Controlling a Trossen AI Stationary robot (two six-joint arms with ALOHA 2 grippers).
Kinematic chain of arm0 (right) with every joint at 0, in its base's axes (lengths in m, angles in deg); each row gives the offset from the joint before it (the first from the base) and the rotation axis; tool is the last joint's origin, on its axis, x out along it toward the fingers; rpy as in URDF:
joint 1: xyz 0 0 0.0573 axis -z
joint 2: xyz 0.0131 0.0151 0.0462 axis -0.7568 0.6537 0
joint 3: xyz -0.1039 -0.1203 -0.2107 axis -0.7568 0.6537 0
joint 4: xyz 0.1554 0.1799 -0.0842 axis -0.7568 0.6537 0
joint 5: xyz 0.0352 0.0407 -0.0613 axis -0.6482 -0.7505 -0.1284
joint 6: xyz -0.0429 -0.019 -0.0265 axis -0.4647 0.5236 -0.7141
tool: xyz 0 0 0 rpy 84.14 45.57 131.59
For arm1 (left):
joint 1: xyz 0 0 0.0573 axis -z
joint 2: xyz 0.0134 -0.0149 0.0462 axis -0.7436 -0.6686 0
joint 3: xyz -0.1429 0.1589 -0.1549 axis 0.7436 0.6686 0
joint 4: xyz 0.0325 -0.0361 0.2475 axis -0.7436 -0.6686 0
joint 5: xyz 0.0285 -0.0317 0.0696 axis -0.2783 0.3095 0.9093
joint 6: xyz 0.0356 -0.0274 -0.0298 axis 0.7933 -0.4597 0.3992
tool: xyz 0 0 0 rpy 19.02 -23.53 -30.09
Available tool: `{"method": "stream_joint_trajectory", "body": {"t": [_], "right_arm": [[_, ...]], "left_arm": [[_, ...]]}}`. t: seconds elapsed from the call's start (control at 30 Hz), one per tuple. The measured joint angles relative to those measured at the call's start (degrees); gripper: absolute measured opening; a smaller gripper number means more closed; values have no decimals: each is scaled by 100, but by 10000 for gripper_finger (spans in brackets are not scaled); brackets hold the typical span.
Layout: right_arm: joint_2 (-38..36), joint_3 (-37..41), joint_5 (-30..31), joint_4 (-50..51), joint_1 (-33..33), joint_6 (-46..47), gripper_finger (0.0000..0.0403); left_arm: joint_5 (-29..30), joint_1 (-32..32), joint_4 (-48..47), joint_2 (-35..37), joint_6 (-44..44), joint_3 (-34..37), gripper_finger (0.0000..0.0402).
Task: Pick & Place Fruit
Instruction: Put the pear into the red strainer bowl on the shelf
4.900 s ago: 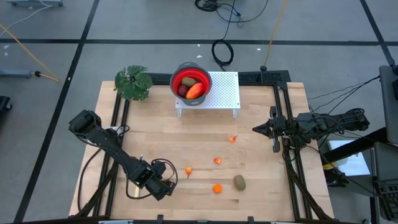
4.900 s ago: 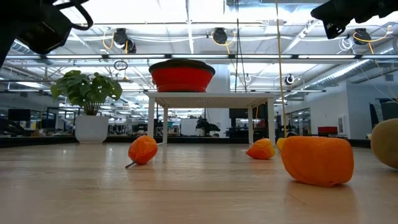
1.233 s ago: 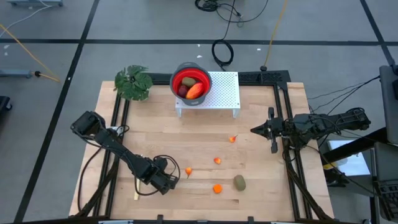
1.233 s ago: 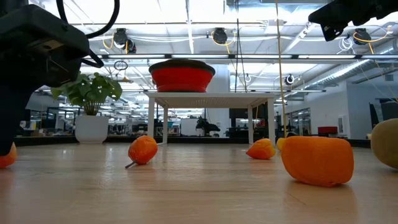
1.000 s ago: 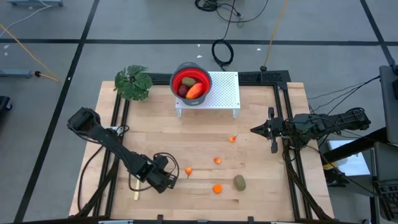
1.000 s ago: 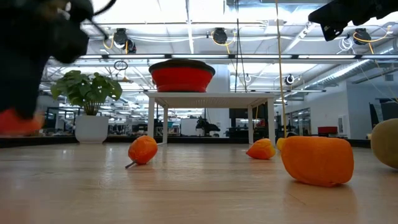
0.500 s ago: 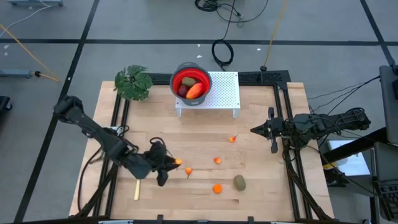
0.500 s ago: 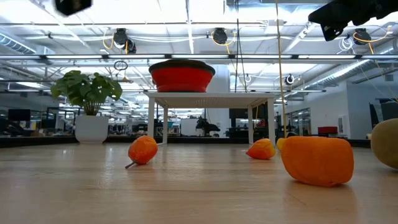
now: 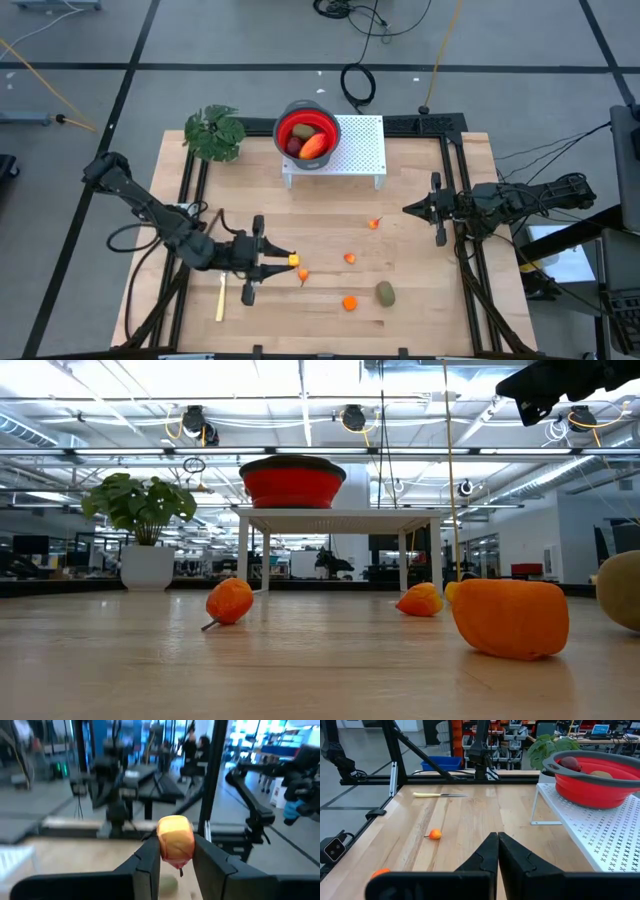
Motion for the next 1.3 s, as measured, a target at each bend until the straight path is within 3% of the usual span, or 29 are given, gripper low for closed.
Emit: {"method": "stream_joint_trajectory", "body": {"t": [0.2,0.57,0.77,1.03,1.3], "right_arm": [[1,2,0,3,0,-1,4],[1,0,0,3,-2,-3,4],[1,2,0,3,-1,-3,4],[1,0,0,3,-2,-3,4],[0,0,0,6,0,-3,4]], "left_arm": [[-221,0,1269,0,1247,0,93],[-3039,0,2969,0,2853,0,93],[-3928,0,3164,0,3141,0,93],[-3760,2,3223,-3,2857,0,93],[-2041,0,3827,0,562,0,93]]}}
